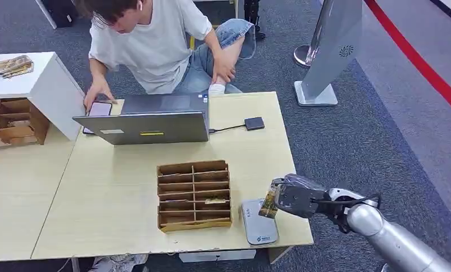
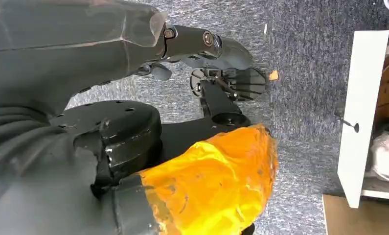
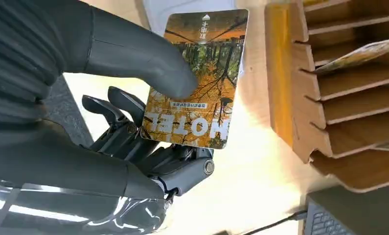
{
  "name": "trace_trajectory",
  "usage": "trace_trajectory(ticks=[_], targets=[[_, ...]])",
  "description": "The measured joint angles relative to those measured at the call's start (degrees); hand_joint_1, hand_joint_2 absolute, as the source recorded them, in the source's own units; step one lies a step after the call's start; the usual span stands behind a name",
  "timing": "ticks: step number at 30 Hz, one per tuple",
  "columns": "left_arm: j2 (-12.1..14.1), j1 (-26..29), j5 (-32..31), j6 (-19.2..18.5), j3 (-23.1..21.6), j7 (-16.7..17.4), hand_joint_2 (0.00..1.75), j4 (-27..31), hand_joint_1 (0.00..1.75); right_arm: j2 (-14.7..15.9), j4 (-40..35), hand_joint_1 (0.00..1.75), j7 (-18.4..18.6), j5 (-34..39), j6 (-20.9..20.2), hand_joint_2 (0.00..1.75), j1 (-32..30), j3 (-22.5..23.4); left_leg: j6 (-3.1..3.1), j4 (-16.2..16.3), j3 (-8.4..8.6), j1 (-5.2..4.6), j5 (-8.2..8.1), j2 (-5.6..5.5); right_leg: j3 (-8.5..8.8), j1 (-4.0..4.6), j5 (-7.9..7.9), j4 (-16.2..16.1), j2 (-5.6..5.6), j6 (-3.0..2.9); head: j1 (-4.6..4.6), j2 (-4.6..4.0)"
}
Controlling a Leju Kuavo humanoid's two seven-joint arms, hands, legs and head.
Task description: Pass the card to the sensor for recognition and then transmit it.
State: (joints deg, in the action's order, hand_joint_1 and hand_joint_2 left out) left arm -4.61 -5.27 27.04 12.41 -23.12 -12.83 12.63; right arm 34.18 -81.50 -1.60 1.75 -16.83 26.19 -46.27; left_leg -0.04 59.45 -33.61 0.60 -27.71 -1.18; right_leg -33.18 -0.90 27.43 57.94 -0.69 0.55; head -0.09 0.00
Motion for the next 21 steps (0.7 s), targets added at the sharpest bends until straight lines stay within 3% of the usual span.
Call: trace_trajectory(ticks=[10, 21], targets=[[-0.1, 0.0, -0.2, -0.1, 0.0, 0.0, 0.0, 0.0, 0.0, -3.6, 1.0, 1.75, 2.2, -1.4, 4.9, 1.75, -0.7, -2.4, 0.0, 0.0, 0.01, 0.01, 0.0, 0.02, -0.01, 0.02, 0.0, 0.0, -0.04, 0.0, 0.0, 0.0], [-0.1, 0.0, -0.2, -0.1, 0.0, 0.5, 0.0, 0.0, 0.0, -8.0, 2.8, 1.75, 4.6, -4.0, 7.0, 1.75, -0.7, -4.4, 0.0, 0.0, 0.01, 0.01, 0.0, 0.01, -0.01, 0.02, 0.01, 0.0, -0.02, 0.0, 0.0, 0.0]])
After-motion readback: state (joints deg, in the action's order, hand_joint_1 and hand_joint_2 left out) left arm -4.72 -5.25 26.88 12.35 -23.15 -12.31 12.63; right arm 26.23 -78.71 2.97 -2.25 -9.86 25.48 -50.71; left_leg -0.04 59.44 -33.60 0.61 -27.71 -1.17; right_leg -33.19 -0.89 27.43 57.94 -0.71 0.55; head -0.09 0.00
